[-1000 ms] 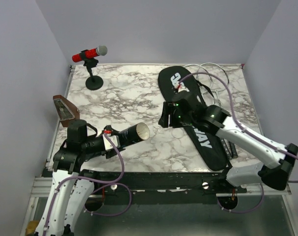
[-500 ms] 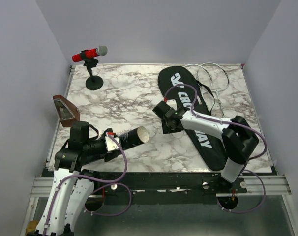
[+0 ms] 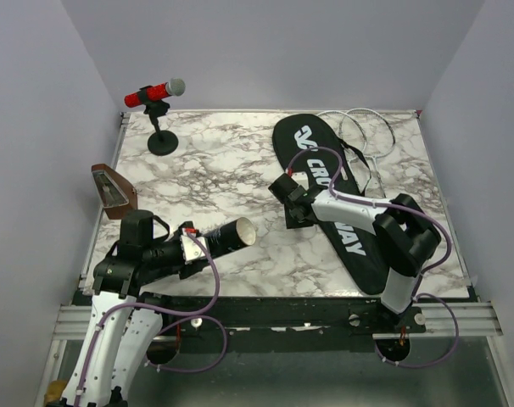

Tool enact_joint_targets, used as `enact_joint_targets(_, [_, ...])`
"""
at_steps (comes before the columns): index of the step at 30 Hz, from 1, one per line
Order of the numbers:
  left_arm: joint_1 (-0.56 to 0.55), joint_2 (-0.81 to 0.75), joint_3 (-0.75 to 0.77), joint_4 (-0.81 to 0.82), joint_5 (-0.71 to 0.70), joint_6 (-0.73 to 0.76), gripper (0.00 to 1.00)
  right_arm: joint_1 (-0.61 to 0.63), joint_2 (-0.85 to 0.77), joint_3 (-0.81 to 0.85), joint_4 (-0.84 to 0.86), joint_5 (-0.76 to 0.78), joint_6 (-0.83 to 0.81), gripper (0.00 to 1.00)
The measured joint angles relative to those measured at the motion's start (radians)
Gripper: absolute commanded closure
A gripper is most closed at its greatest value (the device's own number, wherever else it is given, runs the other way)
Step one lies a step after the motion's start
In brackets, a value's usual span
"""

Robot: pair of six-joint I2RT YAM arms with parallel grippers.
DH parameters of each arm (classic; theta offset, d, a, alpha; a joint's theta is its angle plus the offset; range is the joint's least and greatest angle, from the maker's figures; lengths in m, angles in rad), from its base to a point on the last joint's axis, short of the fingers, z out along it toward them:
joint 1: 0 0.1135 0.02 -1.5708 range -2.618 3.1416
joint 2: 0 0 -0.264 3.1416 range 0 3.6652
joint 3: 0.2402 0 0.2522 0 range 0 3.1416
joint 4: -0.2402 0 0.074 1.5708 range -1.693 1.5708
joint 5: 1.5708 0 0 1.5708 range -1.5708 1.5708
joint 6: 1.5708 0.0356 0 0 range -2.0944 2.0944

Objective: Pack up the badminton gear

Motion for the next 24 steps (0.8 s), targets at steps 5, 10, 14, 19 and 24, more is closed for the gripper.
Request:
enact_joint_targets(5, [0.0,0.002,0.0,0.001,-0.014,-0.002,0.64,0.0,0.003,-0.027,0.028,-0.02,0.002,0.62])
enact_joint_targets(10, [0.0,0.01,0.0,0.004,-0.029,-0.004,0.64,0.0,0.002,-0.036,0.053,-0.034,0.007,0.74])
enact_joint_targets(14, [0.0,0.011,0.0,0.008,-0.033,-0.008,0.64,0.0,0.002,-0.038,0.068,-0.044,0.013,0.79])
enact_joint_targets(19, [0.0,0.011,0.0,0.016,-0.037,-0.017,0.64,0.0,0.002,-0.038,0.069,-0.047,0.022,0.99])
enact_joint_targets(24, [0.0,0.01,0.0,0.023,-0.038,-0.023,0.64,0.0,0.002,-0.032,0.061,-0.05,0.029,1.0])
